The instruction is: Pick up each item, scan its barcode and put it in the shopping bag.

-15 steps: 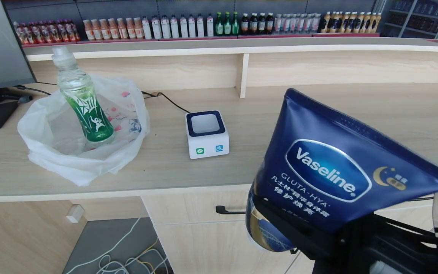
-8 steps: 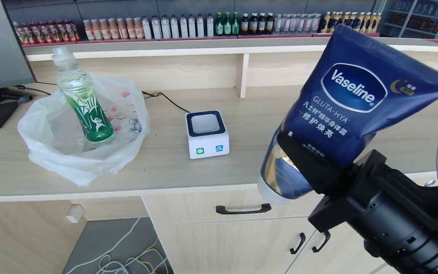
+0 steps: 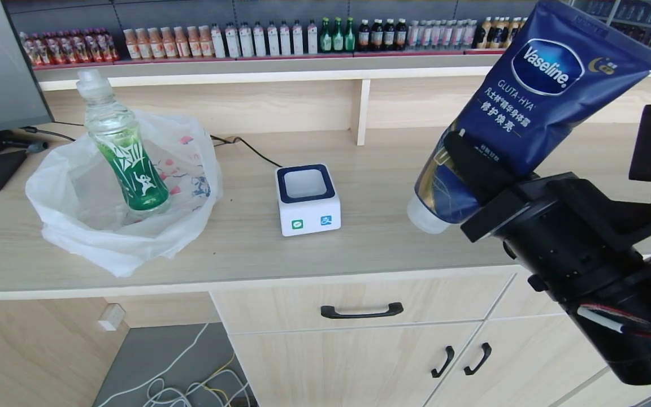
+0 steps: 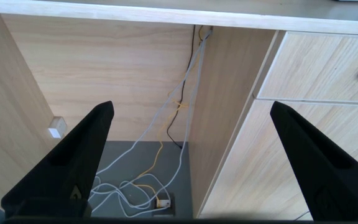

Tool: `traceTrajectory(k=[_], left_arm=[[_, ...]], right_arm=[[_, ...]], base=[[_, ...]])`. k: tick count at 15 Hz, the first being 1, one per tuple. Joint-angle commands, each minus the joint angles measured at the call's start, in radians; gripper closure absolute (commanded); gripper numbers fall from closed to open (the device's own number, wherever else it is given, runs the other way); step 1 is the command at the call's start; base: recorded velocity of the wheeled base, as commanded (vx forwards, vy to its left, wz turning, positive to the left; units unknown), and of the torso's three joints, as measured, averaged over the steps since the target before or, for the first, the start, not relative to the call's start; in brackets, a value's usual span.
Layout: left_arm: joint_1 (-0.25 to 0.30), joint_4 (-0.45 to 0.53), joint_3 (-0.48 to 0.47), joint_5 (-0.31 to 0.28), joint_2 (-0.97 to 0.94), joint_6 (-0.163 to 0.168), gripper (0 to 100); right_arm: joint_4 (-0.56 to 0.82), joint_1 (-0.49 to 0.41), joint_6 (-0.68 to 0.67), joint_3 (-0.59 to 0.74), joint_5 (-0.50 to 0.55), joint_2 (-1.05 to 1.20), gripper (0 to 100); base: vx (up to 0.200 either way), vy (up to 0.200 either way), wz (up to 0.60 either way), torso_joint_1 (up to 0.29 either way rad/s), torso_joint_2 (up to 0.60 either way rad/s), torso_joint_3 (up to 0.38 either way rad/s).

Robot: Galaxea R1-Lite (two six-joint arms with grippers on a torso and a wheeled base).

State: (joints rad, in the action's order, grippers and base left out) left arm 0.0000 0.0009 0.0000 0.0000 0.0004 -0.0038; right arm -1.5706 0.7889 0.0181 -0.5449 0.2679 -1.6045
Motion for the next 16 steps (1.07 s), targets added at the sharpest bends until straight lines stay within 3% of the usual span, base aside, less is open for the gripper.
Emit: traceTrajectory(k=[1, 8, 16], left_arm=[[0.0, -0.001, 0.0, 0.0, 0.0, -0.002, 0], [0.0, -0.001, 0.0, 0.0, 0.0, 0.001, 0], [0.0, -0.001, 0.0, 0.0, 0.0, -0.004, 0]], right_arm=[[0.0, -0.008, 0.002, -0.004, -0.002, -0.009, 100], [0.0, 0.006, -0.02, 0.008, -0.007, -0.002, 100], [0.0, 0.01, -0.021, 0.016, -0.007, -0.005, 100]], base=[[0.0, 0.0, 0.0, 0.0, 0.0, 0.0], [0.0, 0.0, 0.0, 0.0, 0.0, 0.0], [0.0, 0.2, 0.0, 0.002, 0.0, 0.003]])
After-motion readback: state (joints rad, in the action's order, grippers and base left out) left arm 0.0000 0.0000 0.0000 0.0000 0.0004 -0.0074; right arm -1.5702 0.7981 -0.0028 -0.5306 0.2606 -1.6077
